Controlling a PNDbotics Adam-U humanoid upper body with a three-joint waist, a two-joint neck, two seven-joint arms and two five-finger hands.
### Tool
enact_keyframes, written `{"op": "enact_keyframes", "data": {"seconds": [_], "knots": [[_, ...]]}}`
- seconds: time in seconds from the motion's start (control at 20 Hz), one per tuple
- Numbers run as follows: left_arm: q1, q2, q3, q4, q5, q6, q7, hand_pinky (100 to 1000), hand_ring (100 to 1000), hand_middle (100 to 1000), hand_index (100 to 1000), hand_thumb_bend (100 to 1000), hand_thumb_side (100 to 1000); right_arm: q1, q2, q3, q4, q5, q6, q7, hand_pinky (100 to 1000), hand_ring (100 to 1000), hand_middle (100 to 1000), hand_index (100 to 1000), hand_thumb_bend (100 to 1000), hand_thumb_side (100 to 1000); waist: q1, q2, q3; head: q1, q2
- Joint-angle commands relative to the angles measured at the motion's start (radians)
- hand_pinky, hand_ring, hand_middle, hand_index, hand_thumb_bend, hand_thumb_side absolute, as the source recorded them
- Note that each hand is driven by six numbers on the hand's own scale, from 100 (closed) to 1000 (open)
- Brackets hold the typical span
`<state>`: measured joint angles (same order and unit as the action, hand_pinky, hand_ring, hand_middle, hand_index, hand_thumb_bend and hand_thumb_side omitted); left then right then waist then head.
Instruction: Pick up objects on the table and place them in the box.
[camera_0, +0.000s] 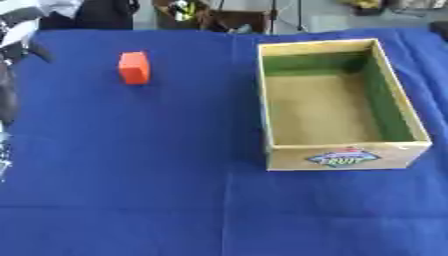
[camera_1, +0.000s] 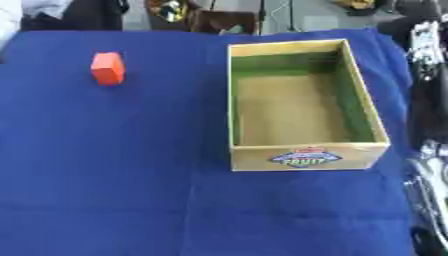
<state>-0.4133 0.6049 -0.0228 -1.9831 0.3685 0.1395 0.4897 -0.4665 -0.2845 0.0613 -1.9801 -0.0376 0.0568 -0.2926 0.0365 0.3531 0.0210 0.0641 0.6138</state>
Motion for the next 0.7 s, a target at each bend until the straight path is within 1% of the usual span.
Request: {"op": "enact_keyframes", "data": {"seconds": [0.05,0.15,0.35,0.45,0.55,0.7], "knots": [[-0.009,0.018,0.014,-0.017,-0.015,0.000,-0.003,361,759,915,721,100,1000,-0.013,-0.004,-0.006,-0.020,0.003,0.000,-0.004,921,748,564,750,100,702,0.000,-0.016,0.001,-0.022,0.005],[-0.011,0.019,0.015,-0.017,-0.021,0.001,-0.005,362,760,915,722,100,1000,-0.013,-0.004,-0.005,-0.020,0.004,0.000,-0.005,921,748,564,750,100,701,0.001,-0.015,0.001,-0.029,0.009],[-0.014,0.021,0.016,-0.017,-0.042,0.001,-0.007,364,761,915,725,100,1000,-0.013,-0.005,-0.005,-0.020,0.003,0.001,-0.005,921,748,563,750,100,700,0.002,-0.014,0.000,-0.030,0.009],[-0.019,0.027,0.018,-0.017,-0.069,0.003,-0.012,375,768,915,743,100,1000,-0.012,-0.006,-0.005,-0.020,0.003,0.001,-0.004,921,748,563,750,100,700,0.002,-0.013,0.000,-0.029,0.008],[-0.034,0.042,0.022,-0.017,-0.127,0.007,-0.028,386,775,917,759,100,993,-0.011,-0.008,-0.004,-0.020,0.003,0.002,-0.004,922,748,563,750,100,699,0.004,-0.013,-0.001,-0.028,0.010],[-0.068,0.072,0.020,-0.007,-0.242,0.024,-0.087,426,803,930,808,100,927,-0.010,-0.010,-0.003,-0.020,0.003,0.004,-0.002,922,748,563,750,100,699,0.006,-0.014,-0.003,-0.023,0.019]]}}
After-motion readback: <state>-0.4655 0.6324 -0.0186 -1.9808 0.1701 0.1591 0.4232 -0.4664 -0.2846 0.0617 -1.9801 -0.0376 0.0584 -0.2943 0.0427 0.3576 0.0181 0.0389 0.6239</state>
